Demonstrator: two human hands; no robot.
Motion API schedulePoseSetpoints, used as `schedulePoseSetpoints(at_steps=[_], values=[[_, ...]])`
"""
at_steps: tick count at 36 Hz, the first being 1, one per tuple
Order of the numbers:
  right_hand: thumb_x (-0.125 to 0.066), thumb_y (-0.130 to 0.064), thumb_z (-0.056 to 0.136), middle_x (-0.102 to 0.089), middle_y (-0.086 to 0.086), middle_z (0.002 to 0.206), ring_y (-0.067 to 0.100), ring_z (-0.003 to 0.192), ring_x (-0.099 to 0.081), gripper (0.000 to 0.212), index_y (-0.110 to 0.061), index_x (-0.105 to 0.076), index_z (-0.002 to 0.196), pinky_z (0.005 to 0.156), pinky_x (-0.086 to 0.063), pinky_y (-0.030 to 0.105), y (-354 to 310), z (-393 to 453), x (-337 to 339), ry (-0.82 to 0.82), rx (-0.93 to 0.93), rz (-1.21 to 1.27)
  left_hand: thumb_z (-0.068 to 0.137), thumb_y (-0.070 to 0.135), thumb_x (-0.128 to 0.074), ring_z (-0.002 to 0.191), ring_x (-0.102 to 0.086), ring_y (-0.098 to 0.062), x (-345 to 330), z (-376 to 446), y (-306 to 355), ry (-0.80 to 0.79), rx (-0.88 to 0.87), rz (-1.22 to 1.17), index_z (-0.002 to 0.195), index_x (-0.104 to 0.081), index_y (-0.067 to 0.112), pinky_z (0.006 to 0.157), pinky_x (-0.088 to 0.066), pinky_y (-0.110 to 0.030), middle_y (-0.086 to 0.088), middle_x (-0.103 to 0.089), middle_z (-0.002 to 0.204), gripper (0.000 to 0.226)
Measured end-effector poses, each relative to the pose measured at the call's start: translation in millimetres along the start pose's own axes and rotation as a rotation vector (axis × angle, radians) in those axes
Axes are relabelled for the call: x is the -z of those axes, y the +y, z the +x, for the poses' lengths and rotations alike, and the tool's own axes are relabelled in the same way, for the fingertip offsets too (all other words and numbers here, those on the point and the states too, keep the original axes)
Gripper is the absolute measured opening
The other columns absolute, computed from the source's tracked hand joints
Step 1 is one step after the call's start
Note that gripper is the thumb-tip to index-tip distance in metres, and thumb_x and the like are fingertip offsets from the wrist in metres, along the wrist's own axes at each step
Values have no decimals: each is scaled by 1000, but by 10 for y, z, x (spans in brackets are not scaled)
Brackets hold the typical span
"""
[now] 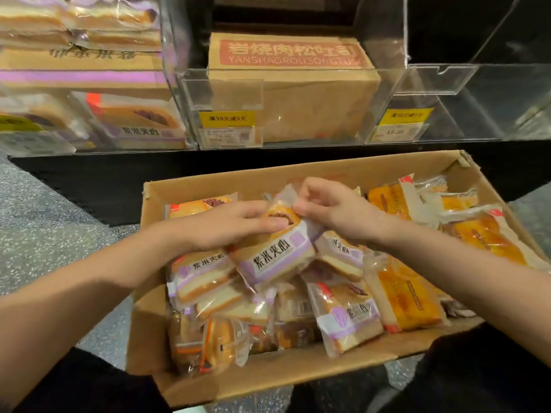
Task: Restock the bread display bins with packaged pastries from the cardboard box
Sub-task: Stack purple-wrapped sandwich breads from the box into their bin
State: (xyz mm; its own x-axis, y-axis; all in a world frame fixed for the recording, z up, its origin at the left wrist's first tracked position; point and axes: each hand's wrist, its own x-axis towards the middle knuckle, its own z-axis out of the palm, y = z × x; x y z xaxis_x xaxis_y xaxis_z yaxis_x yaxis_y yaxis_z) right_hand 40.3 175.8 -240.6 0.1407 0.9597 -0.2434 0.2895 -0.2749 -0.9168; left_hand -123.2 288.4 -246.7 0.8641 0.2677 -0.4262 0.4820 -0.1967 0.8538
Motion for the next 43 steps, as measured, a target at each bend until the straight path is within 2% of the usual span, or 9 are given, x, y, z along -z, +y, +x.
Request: schedulePoseSetpoints(at_steps=[3,7,11,15,17,20,25,31,43], values=[[-47,-7,98,-45,11,66,10,48,-42,25,-13,-42,74,39,-38,15,-15,-34,121,128,-69,246,80,50,-64,91,-64,-18,-51,41,65,120,22,-321,113,-63,6,76,-52,-28,-7,-70,104,56],[-43,-9,100,-50,-2,49,7,42,-46,28,-11,-41,73,39,-38,15,38,-79,178,169,-155,430,70,48,-69,98,-59,-34,-52,84,58,202,49,-565,116,-62,1,84,-49,-40,-28,-61,120,66],[-42,-11,101,-56,-3,50,7,46,-53,27,-10,-44,74,46,-47,20,113,-113,175,217,-205,545,73,27,-73,86,-67,-18,-71,112,32,205,41,-743,107,-71,14,69,-55,-27,-17,-67,110,36],[-40,-11,102,-63,8,68,15,58,-61,21,-8,-48,83,54,-55,27,223,-130,205,237,-232,645,34,28,-97,97,-70,-25,-112,147,30,129,40,-1057,100,-75,9,73,-60,-37,-17,-70,110,72],[-39,-10,102,-65,9,69,16,59,-63,21,-7,-49,84,55,-56,29,279,-128,231,194,-247,695,39,29,-96,91,-71,-25,-157,181,29,95,51,-1042,99,-75,7,71,-60,-37,-18,-71,107,67],[-40,-8,101,-56,1,70,8,62,-55,27,-15,-46,76,62,-50,26,332,-112,301,81,-239,486,72,14,-68,88,-72,-26,-237,222,35,151,123,-919,116,-62,0,77,-59,-39,-20,-70,108,47],[-50,3,90,-68,7,87,18,75,-61,29,-22,-60,80,73,-52,34,527,-243,361,-298,-377,-436,72,10,-64,95,-70,-32,-232,233,-9,308,166,-808,117,-61,0,77,-59,-42,-20,-69,109,46],[-67,-12,82,-62,-2,118,14,105,-59,47,-19,-56,127,86,-48,24,619,-347,130,-481,-176,-832,88,1,-59,95,-70,-32,-172,241,-14,476,190,-708,117,-61,0,75,-59,-40,-19,-71,105,29],[-80,-40,69,-63,3,102,22,100,-53,37,-16,-63,91,70,-44,34,614,-240,127,-668,-8,-1234,85,-3,-41,102,-64,-39,-96,226,-76,501,152,-720,110,-52,5,87,-50,-45,-25,-64,113,29]])
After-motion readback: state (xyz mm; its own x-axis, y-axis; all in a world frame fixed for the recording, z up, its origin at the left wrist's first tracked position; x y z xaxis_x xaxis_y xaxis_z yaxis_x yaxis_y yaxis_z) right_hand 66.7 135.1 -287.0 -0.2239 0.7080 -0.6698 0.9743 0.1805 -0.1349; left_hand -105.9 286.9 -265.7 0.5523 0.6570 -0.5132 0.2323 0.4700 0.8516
